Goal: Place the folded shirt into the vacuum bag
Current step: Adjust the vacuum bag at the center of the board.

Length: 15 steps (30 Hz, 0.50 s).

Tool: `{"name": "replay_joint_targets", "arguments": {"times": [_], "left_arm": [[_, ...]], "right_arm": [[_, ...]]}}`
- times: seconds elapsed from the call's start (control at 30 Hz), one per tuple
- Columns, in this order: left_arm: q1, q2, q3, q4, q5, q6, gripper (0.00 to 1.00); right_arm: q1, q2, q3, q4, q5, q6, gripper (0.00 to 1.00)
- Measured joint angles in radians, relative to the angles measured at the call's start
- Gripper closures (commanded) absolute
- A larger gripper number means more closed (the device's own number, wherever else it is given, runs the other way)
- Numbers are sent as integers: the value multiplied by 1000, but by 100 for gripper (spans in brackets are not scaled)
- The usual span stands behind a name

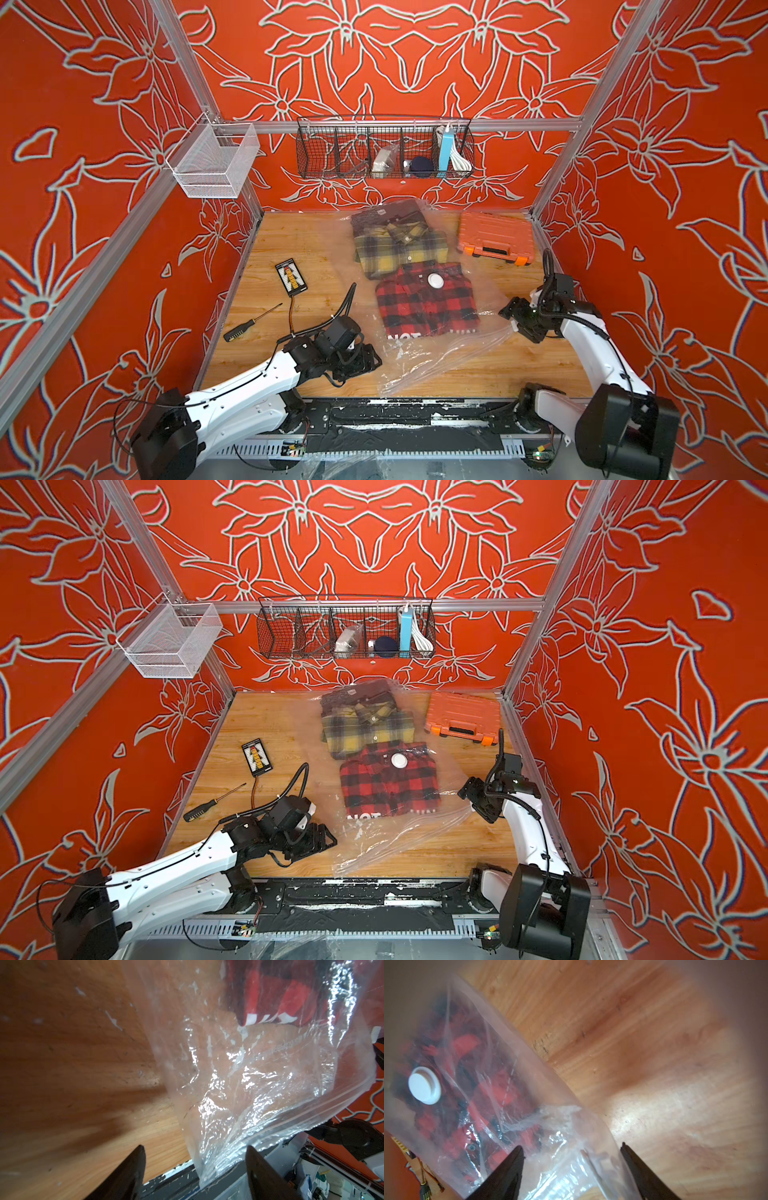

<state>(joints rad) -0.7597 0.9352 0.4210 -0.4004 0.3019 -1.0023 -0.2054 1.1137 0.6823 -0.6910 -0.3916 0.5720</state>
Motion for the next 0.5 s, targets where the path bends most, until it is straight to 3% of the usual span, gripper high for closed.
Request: {"name": "replay_joint_targets", "arguments": {"times": [0.27, 0.5], "left_arm": [[0, 40, -92, 172, 18, -61, 35], [0, 128, -102, 323, 35, -97, 49]], "right_arm": [[-4, 20, -62, 131, -63, 49, 41], [-8, 30, -108, 197, -100, 82, 62]]}}
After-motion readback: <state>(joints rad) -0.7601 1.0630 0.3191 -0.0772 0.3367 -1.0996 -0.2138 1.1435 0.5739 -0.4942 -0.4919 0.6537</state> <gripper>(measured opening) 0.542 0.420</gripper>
